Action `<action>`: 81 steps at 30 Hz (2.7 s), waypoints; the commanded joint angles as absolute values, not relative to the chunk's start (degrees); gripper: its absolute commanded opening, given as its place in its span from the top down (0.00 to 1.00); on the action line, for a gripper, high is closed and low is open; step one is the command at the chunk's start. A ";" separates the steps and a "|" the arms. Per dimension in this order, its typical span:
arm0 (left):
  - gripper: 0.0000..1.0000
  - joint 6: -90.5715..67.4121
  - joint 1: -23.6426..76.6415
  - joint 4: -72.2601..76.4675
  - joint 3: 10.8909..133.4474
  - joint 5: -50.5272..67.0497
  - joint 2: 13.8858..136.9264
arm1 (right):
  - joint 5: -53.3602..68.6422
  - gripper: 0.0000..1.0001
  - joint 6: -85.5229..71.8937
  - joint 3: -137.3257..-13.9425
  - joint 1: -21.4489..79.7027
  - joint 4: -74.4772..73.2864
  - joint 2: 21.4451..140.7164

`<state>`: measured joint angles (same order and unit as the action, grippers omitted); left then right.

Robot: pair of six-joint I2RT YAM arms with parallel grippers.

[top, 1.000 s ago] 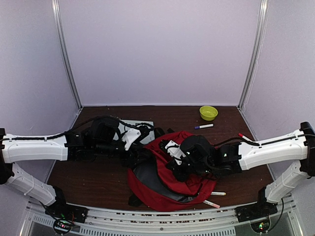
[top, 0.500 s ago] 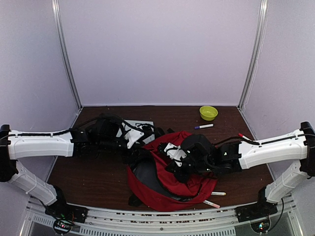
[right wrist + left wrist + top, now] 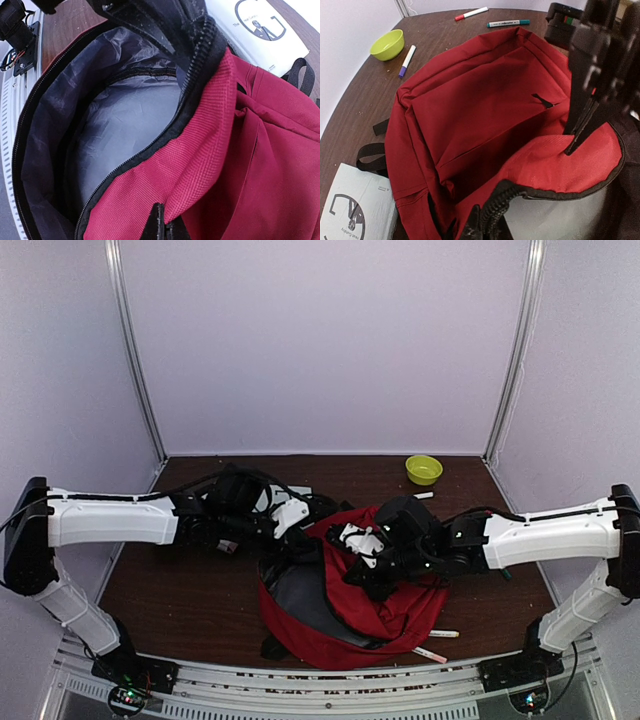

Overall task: Pack the student bag
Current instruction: Pass from the right arm to the left, then pass from the left arm to the right

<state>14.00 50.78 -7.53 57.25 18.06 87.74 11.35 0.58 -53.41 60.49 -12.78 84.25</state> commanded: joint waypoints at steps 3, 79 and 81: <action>1.00 12.15 49.11 -4.88 59.83 24.72 88.13 | 14.45 0.87 1.54 -55.27 58.41 -15.43 84.21; 1.00 -24.08 47.02 -18.37 73.49 14.94 96.71 | -61.01 0.51 -14.93 -67.54 86.31 -20.61 106.16; 1.00 -24.08 47.03 -18.37 73.16 14.79 96.47 | -61.21 0.63 -15.12 -66.79 86.31 -20.31 104.82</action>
<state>-23.75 47.44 -19.14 73.78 15.57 98.08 -55.07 -12.62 -66.15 86.13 -16.14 105.95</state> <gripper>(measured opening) 0.013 0.452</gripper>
